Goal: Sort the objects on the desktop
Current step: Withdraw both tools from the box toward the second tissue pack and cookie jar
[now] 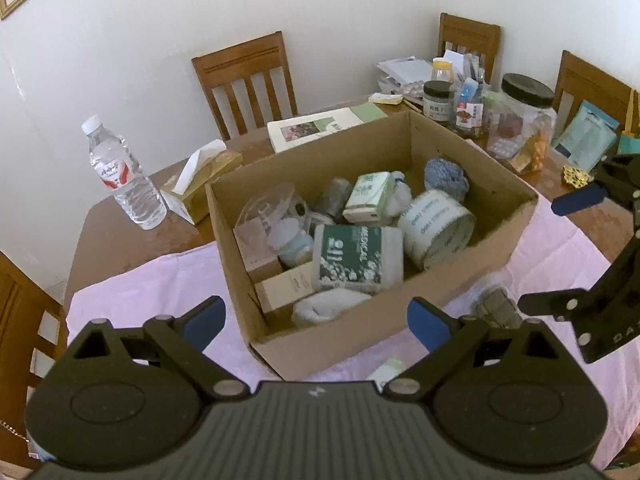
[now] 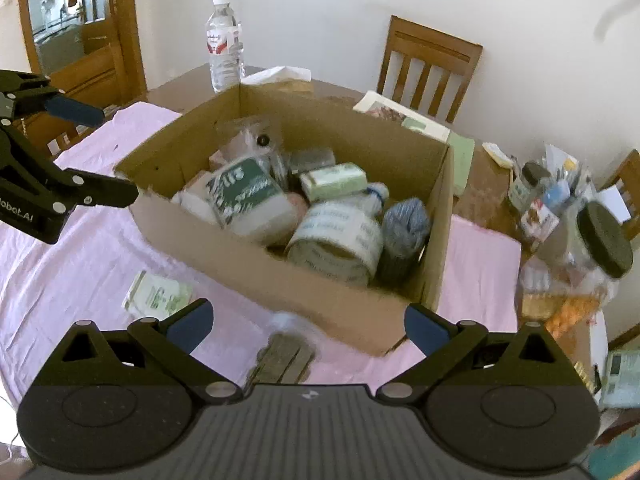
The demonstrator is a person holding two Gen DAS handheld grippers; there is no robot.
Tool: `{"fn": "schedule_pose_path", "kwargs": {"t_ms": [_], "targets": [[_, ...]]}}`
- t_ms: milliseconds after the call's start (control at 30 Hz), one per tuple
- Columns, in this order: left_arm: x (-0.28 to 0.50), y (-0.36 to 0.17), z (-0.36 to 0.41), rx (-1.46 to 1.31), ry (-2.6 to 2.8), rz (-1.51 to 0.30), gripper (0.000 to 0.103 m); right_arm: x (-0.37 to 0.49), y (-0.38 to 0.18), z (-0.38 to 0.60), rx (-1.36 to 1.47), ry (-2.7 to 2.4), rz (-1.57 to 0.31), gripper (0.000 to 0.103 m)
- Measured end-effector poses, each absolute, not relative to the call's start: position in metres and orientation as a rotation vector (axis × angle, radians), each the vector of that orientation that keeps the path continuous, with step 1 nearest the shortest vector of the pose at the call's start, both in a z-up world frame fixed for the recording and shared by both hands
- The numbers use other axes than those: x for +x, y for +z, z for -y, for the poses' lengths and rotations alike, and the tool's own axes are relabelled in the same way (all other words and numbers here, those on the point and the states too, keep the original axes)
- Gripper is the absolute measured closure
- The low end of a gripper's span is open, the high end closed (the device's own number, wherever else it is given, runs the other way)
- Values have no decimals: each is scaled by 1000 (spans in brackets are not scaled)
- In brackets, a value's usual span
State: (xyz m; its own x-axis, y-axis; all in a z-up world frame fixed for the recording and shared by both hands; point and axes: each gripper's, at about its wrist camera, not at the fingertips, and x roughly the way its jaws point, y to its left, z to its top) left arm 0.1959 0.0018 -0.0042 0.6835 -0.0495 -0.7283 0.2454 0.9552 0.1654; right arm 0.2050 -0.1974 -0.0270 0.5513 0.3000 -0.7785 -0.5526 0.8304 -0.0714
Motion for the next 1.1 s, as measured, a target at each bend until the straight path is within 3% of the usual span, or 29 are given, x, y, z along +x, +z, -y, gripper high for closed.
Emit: {"fn": "schedule_pose_path", "kwargs": {"t_ms": [500,1100], "targets": [[174,-53,15,241,-169,-870,6,184,-97,191,-235,399,-953,0],[189,-100,21,157,-131,-1010,6,186,-121,221,-156,283,-1027,0]]}}
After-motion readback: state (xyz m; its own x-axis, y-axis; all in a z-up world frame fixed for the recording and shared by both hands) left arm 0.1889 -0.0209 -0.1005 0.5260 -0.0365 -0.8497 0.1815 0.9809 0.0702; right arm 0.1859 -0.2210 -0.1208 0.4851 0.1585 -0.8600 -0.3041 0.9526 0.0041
